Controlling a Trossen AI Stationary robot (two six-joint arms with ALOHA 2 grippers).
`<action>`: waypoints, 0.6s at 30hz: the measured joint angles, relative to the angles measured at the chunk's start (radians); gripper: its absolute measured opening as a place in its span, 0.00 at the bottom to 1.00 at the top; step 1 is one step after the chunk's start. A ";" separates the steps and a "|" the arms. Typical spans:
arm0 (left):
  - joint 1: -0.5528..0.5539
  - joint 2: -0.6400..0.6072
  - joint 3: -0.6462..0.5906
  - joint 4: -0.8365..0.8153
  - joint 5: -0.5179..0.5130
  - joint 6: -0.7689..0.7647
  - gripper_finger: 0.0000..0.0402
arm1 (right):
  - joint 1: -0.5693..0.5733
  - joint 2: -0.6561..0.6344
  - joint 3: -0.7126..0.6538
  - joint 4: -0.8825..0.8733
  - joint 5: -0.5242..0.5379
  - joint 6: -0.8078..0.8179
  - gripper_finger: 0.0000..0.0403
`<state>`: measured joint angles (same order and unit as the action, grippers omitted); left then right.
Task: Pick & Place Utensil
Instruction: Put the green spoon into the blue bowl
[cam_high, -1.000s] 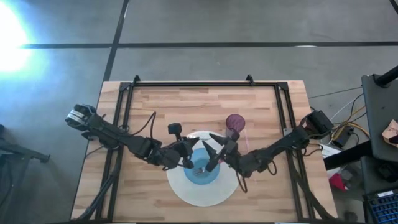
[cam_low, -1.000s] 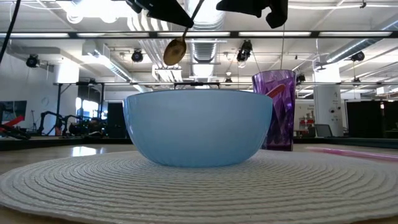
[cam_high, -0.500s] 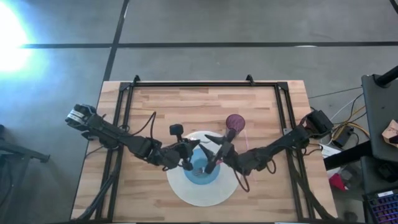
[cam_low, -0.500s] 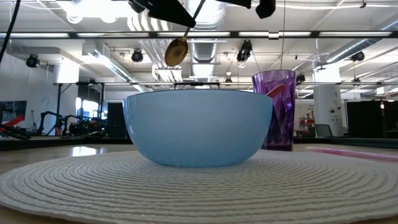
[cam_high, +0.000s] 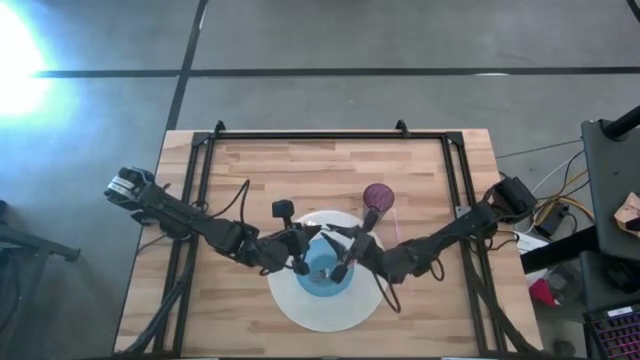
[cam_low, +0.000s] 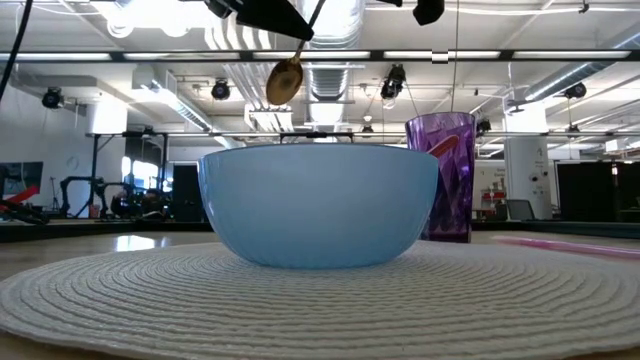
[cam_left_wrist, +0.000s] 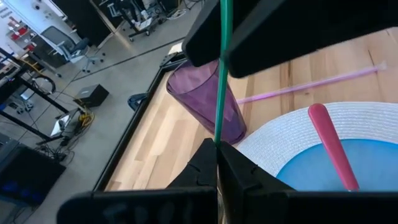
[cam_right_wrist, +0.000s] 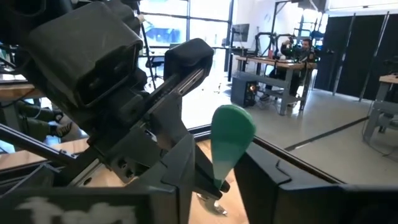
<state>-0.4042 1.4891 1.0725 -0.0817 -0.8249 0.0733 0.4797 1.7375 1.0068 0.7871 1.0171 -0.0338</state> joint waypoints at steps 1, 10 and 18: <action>0.000 0.000 0.000 0.000 0.000 0.000 0.00 | 0.000 -0.001 0.000 0.000 -0.001 0.000 0.22; 0.000 -0.001 0.000 -0.004 0.005 -0.003 0.00 | 0.000 -0.017 -0.001 -0.033 -0.008 0.003 0.03; 0.000 -0.001 0.000 -0.008 0.025 -0.023 0.00 | 0.000 -0.020 -0.001 -0.040 -0.024 0.000 0.02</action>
<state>-0.4042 1.4879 1.0725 -0.0895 -0.7995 0.0505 0.4801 1.7177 1.0058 0.7468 0.9929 -0.0336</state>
